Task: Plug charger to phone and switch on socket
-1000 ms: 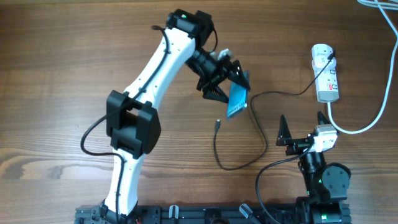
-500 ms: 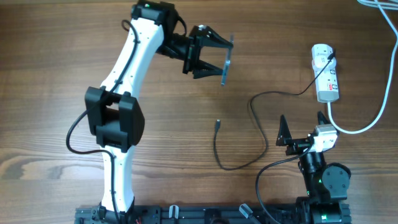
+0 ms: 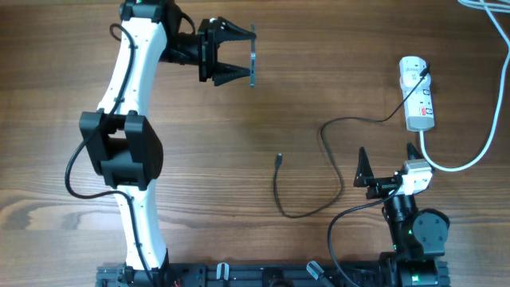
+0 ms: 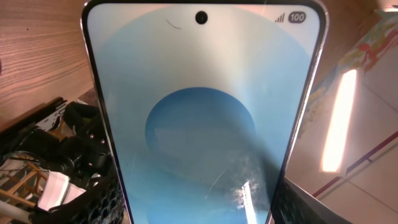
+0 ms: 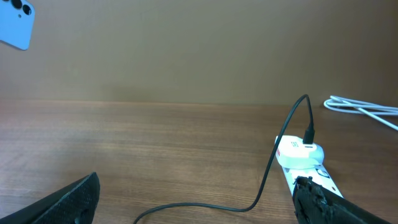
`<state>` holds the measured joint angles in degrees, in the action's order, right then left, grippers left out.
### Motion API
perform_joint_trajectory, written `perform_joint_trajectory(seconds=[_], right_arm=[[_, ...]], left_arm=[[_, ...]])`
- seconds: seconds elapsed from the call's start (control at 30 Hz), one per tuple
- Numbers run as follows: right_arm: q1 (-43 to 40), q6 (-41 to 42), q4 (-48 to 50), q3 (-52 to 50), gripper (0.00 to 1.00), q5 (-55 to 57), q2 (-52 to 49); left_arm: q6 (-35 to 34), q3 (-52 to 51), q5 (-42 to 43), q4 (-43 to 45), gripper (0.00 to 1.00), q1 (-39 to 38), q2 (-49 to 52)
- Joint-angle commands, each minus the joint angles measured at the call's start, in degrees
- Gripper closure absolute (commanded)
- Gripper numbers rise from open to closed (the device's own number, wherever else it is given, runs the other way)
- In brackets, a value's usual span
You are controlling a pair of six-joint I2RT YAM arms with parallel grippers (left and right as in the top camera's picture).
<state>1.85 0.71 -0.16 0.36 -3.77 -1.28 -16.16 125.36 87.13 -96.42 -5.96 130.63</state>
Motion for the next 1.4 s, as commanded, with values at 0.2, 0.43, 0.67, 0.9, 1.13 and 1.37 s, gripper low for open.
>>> perform_joint_trajectory(seconds=[0.2, 0.43, 0.67, 0.9, 1.13, 1.37], right_arm=[[0.2, -0.7, 0.2, -0.1, 0.0, 0.7, 0.3], [0.2, -0.7, 0.2, -0.1, 0.0, 0.7, 0.3], [0.2, -0.7, 0.2, -0.1, 0.0, 0.7, 0.3], [0.2, -0.7, 0.2, -0.1, 0.0, 0.7, 0.3], [0.2, -0.7, 0.2, -0.1, 0.0, 0.7, 0.3], [0.2, -0.7, 0.2, -0.1, 0.0, 0.7, 0.3]], left_arm=[[0.3, 1.4, 3.2, -0.1, 0.3, 0.6, -2.1], [0.3, 1.4, 3.2, -0.1, 0.3, 0.6, -2.3], [-2.5, 1.4, 3.3, -0.1, 0.3, 0.6, -2.5], [-5.3, 1.4, 3.2, -0.1, 0.3, 0.6, -2.5], [-5.0, 1.4, 3.2, -0.1, 0.3, 0.6, -2.5], [-5.0, 1.4, 3.2, -0.1, 0.3, 0.6, -2.5]])
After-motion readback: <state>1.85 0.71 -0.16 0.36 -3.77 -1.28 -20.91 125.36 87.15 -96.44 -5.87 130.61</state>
